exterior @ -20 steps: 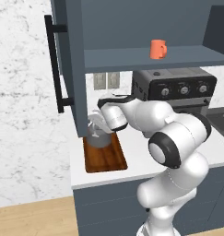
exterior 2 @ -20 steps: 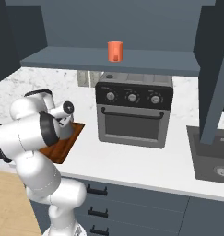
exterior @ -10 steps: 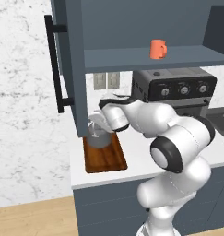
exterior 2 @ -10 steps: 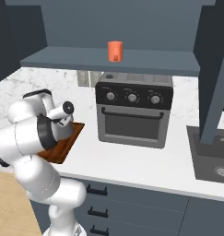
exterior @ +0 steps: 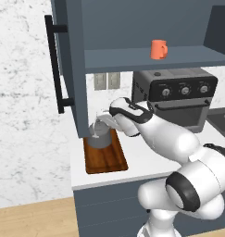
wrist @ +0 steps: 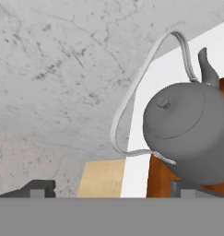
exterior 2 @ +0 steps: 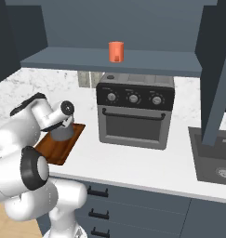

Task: Pick the kettle from the counter and place it on the tray. Then pick the mug from the cabinet and place it on the tray. Then close the cabinet doors.

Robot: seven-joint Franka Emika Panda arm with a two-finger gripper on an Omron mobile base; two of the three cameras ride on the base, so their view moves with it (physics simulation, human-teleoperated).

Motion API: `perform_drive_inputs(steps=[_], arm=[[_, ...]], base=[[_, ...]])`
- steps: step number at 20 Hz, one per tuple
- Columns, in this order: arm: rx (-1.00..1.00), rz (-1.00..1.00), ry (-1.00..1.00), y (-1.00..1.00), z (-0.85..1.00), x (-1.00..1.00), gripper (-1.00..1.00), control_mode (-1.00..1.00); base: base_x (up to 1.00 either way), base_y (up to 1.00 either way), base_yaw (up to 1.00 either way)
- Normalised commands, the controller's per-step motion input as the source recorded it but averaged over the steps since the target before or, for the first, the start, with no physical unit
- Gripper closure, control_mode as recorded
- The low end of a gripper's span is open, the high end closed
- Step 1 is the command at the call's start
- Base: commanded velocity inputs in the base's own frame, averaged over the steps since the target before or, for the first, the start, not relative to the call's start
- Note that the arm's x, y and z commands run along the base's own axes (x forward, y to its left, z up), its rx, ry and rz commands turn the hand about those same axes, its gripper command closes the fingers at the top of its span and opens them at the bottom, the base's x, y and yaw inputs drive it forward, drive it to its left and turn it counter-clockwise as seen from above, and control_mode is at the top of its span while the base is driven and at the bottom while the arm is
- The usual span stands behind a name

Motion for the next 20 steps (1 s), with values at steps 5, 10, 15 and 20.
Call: perform_drive_inputs(steps=[5,10,15,20], arm=[[-0.01,-0.01,0.02,-0.46,0.83,-0.59,-1.00,-1.00],[-0.08,-0.15,0.23,-0.71,0.08,-0.44,-1.00,-1.00],[-0.03,0.00,0.00,-0.54,0.00,-0.18,-1.00,-1.00],[-0.10,0.00,0.07,-0.45,0.20,-0.51,-1.00,-1.00]], base=[[0.00,0.00,0.00],[0.00,0.00,0.00],[0.00,0.00,0.00],[0.00,0.00,0.00]])
